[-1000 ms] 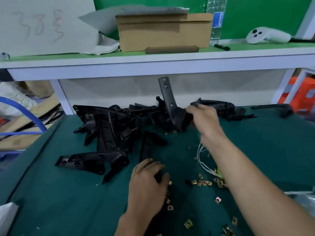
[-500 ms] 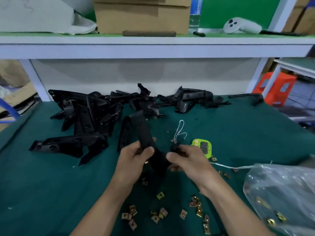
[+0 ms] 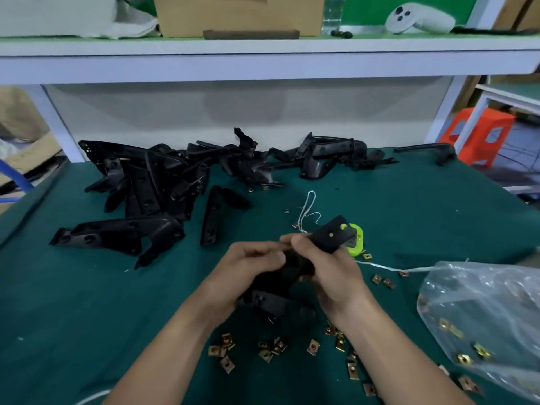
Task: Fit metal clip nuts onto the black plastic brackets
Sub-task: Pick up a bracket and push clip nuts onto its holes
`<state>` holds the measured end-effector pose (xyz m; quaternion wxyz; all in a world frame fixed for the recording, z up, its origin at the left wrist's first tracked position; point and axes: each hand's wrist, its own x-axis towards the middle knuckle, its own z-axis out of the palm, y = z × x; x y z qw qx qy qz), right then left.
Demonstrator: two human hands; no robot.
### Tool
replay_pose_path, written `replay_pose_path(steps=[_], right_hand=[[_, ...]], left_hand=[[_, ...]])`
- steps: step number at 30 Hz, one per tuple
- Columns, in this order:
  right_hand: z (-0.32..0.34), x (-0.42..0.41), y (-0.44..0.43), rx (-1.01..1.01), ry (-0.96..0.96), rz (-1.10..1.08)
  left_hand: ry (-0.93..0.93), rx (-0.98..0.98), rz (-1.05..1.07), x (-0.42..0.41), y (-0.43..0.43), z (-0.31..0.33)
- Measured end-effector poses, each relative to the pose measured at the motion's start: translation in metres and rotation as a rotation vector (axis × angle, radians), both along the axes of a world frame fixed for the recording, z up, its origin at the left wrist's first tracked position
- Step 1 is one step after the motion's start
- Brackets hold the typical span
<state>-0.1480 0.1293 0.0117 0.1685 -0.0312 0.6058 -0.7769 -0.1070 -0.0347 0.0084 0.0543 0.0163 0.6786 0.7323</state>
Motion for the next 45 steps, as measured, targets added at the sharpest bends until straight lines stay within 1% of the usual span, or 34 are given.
replay_pose_path(steps=[2,3,5,8,11,13,14,15,16,19,20,21,22,23,25,26,27,28,30,31,33,35,37,40,42,45], right_hand=[[-0.001,-0.003,0.001,-0.132,-0.047,-0.130],[-0.002,-0.005,0.002,-0.163,-0.042,-0.191],[-0.003,-0.009,0.003,-0.164,-0.016,-0.276],[-0.002,-0.009,0.004,-0.131,0.008,-0.303],[0.002,-0.013,0.011,-0.181,0.000,-0.359],[0.007,-0.019,0.022,-0.148,0.105,-0.383],[0.009,-0.021,0.027,-0.075,0.197,-0.372],[0.009,-0.023,0.032,0.051,0.306,-0.350],[0.010,-0.023,0.035,0.248,0.437,-0.320],[0.011,-0.011,0.032,0.959,0.869,-0.231],[0.010,-0.006,0.027,1.151,1.002,-0.203],[0.008,-0.002,0.020,1.313,1.096,-0.158],[0.005,0.003,0.014,1.436,1.126,-0.111],[0.003,0.005,0.011,1.481,1.088,-0.079],[-0.002,0.000,0.012,1.389,0.899,-0.116],[-0.004,-0.005,0.015,1.336,0.814,-0.164],[-0.006,-0.009,0.019,1.300,0.757,-0.221],[-0.007,-0.014,0.023,1.281,0.710,-0.264],[-0.007,-0.021,0.030,1.253,0.641,-0.324],[-0.007,-0.025,0.033,1.244,0.609,-0.328],[-0.008,-0.032,0.039,1.226,0.566,-0.248],[-0.007,-0.036,0.042,1.158,0.522,-0.110],[-0.007,-0.038,0.042,1.099,0.483,-0.031],[-0.006,-0.037,0.040,1.031,0.457,-0.028],[-0.006,-0.036,0.039,0.989,0.445,-0.037],[-0.006,-0.034,0.040,0.955,0.439,-0.060]], left_hand=[[-0.092,0.181,0.093,-0.001,0.004,-0.001],[-0.130,0.253,0.145,-0.002,0.005,-0.001],[-0.154,0.341,0.195,-0.004,0.003,-0.002],[-0.122,0.404,0.240,-0.004,-0.001,-0.003],[-0.063,0.409,0.437,-0.005,-0.004,-0.004],[-0.026,0.402,0.558,-0.005,-0.009,-0.004],[-0.012,0.412,0.590,-0.004,-0.012,-0.004],[0.002,0.426,0.602,-0.004,-0.014,-0.003],[0.015,0.433,0.602,-0.004,-0.015,-0.003],[0.055,0.401,0.600,-0.003,-0.011,-0.001],[0.066,0.391,0.592,-0.003,-0.009,-0.001],[0.071,0.378,0.577,-0.003,-0.007,-0.001],[0.067,0.361,0.557,-0.003,-0.005,-0.001],[0.058,0.343,0.529,-0.003,-0.004,-0.001],[0.053,0.302,0.457,-0.001,0.000,0.001],[0.067,0.219,0.423,0.000,0.001,0.000],[0.092,0.065,0.389,0.001,0.002,0.000],[0.121,-0.131,0.337,0.002,0.003,0.000],[0.151,-0.523,0.164,0.005,0.008,0.001],[0.146,-0.676,0.074,0.005,0.011,0.002],[0.130,-0.874,-0.034,0.007,0.016,0.002],[0.141,-0.987,-0.048,0.009,0.020,-0.001],[0.184,-1.026,-0.005,0.012,0.025,-0.007],[0.273,-1.017,0.023,0.011,0.041,-0.014],[0.333,-1.090,-0.009,0.008,0.054,-0.019],[0.350,-1.110,0.002,0.006,0.061,-0.021]])
